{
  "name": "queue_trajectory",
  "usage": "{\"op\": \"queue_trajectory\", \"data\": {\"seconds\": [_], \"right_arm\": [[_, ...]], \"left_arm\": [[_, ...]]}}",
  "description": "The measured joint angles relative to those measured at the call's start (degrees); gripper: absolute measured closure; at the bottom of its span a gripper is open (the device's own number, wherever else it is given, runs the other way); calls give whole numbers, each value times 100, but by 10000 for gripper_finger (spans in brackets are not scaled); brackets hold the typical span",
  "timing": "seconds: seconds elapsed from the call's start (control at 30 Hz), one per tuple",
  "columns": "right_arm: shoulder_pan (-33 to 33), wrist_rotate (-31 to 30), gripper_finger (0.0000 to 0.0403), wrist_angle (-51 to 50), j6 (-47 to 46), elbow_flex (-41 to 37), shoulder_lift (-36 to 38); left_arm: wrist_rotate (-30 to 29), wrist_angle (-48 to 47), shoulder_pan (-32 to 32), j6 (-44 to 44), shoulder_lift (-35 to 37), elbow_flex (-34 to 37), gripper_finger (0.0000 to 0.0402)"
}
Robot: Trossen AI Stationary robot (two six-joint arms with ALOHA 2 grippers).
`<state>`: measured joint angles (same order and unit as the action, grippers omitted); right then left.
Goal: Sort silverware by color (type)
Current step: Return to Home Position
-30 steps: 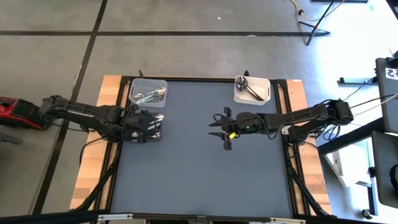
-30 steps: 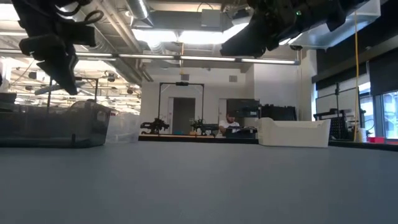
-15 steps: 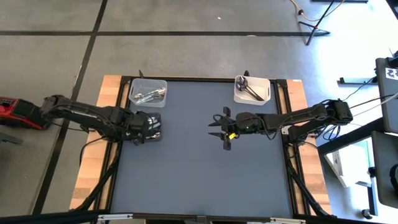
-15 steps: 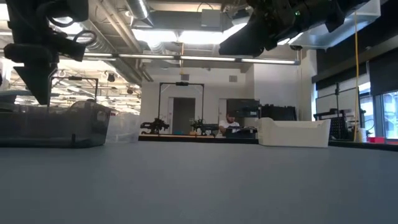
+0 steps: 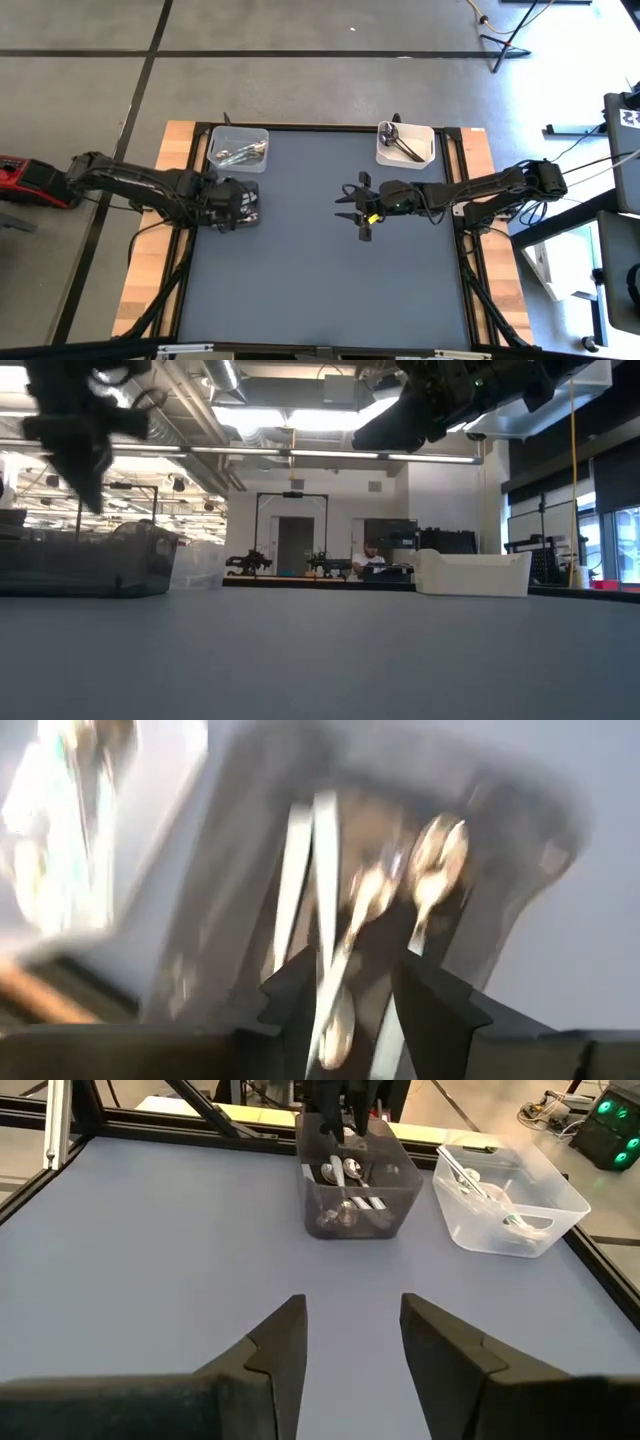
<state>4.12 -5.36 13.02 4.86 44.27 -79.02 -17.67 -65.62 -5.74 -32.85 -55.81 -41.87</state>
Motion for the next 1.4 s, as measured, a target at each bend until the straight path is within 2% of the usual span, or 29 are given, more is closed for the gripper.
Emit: {"op": "queue_trajectory", "data": {"seconds": [0.1, 0.2, 0.33, 0.5, 0.6, 0.7, 0.77, 1.0, 1.2, 1.4], "right_arm": [[0, -56, 251, -101, -11, 0, 75], [0, -58, 252, -336, -9, 0, 253], [0, -60, 271, -845, -10, 0, 607], [0, 24, 326, -953, 4, -314, 1185], [-2, -28, 362, -602, 22, -766, 1527], [-2, -47, 393, -157, 103, -1238, 1916], [-6, -57, 399, 47, 142, -1514, 2176], [-293, -189, 388, 298, 5, -2188, 2813], [-581, -154, 400, 262, -187, -2430, 3308], [-568, -154, 401, 299, -224, -2746, 3760]], "left_arm": [[-282, 756, 0, 607, 13, -150, 277], [-371, 1960, 0, 1434, 101, -69, 277], [10, 3517, 1, 2289, 153, 305, 277], [585, 5956, -42, 3293, 349, 1354, 283], [1000, 7443, -39, 3675, 566, 2088, 297], [1291, 8421, -39, 3799, 833, 2700, 315], [1259, 8584, 0, 3798, 1038, 2935, 326], [1239, 8146, 133, 3409, 1919, 3265, 361], [1095, 7545, 133, 3300, 2708, 3299, 386], [944, 6959, 131, 3286, 3411, 3317, 400]]}}
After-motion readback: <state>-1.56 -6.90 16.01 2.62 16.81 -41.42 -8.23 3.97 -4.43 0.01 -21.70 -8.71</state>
